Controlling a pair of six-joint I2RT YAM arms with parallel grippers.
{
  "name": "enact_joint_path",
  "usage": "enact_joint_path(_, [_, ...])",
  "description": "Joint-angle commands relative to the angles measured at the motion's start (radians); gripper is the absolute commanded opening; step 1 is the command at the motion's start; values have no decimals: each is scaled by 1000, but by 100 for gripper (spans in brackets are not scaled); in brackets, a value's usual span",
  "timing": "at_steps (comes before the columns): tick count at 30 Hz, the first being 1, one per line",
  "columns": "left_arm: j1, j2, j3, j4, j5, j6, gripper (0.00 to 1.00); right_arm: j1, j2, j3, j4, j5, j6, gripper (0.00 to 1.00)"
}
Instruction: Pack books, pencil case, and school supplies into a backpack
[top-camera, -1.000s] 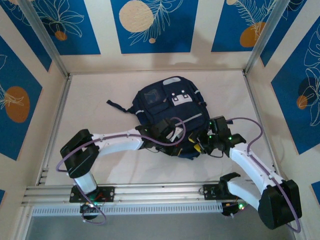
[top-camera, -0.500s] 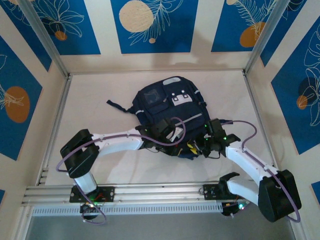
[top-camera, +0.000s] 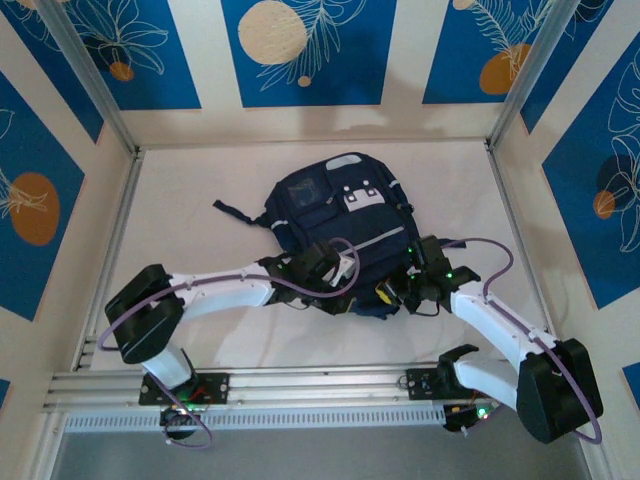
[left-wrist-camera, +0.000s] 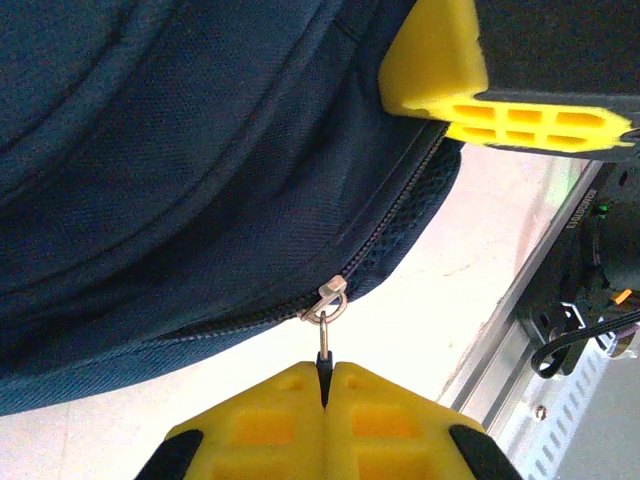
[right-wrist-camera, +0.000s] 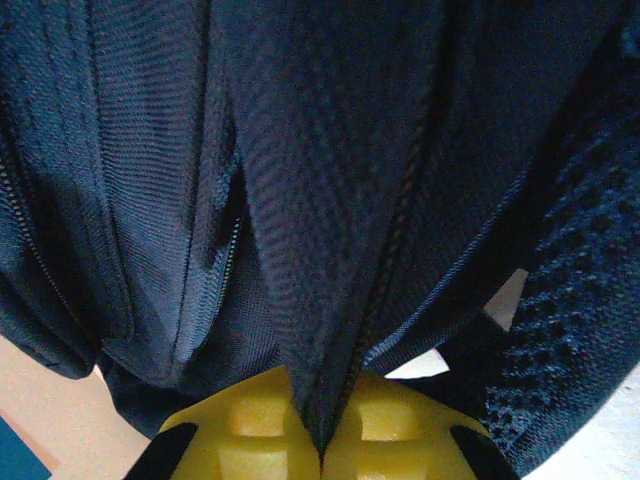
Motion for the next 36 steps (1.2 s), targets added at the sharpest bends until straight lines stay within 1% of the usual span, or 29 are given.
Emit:
enact_joint_path(1, [7,-41,-25,-81,4,14,0,-15,-28,11,-60,45,-27,0])
enact_joint_path(8, [23,-60,-48,-100,-18,31,0,-44,-36,25,-96,44,-76,0])
enact_joint_path(14, [36,-101,-89,-110,-27,31,0,-81,4,76,-149,58,-172,0])
enact_joint_path(17, [42,-125,-115,-111,-32,28,0,-111,37,112,-176,69,-216,0])
enact_joint_path(23, [54,-129,-129,-106,-35,30,0,-202,101,167,-182,47,-271,4])
enact_joint_path(24, [53,-122,-122,-101,-32,31,0,-211,108,173,-179,36,-272,6])
enact_joint_path(25, [55,-112,-112,-96,-28,31,0,-216,112,180,-172,23,-269,10])
enact_joint_path(26, [53,-102,-102,-91,-25,33,0,-218,113,187,-171,12,-264,16])
enact_joint_path(28, [53,-70,-70,-86,-8,31,0,-216,105,198,-180,-9,-241,33])
enact_joint_path(30, [54,-45,-41,-78,7,28,0,-215,84,206,-204,-22,-205,44])
enact_joint_path(31, [53,-33,-29,-73,13,26,0,-214,67,206,-224,-27,-184,48])
enact_joint_path(33, [52,-19,-11,-68,21,21,0,-209,30,202,-262,-39,-143,52])
enact_joint_path(36, [45,-19,-5,-55,29,6,0,-191,-24,191,-320,-86,-53,54])
